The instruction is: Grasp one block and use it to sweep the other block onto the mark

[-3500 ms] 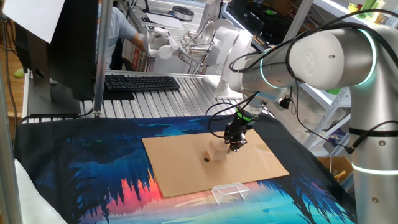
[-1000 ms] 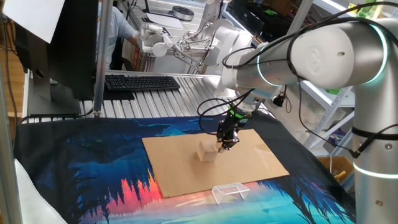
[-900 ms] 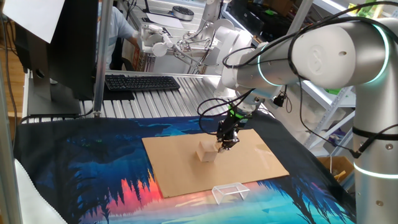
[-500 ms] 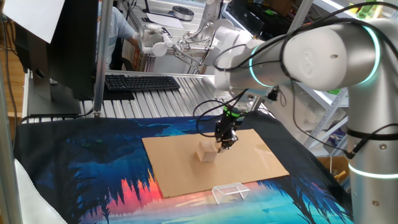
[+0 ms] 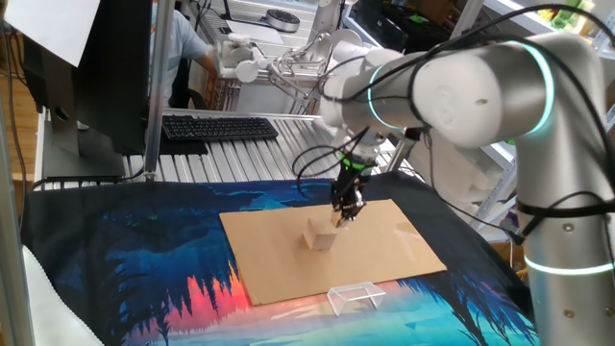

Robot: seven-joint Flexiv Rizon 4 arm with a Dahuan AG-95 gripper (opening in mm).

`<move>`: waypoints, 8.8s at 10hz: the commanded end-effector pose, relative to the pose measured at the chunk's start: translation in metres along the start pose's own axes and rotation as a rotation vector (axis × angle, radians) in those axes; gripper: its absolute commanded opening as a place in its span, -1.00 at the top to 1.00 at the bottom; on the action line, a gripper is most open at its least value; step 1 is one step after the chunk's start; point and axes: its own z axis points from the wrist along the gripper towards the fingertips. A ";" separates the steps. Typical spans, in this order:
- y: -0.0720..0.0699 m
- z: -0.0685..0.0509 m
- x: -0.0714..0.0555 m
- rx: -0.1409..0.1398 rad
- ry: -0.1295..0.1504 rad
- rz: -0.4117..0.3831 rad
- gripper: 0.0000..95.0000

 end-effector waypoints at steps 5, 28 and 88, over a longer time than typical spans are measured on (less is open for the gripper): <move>0.044 -0.012 -0.007 -0.048 0.046 0.000 1.00; 0.043 -0.026 0.006 -0.103 0.058 -0.807 1.00; 0.009 0.036 0.063 -0.108 0.039 -1.218 1.00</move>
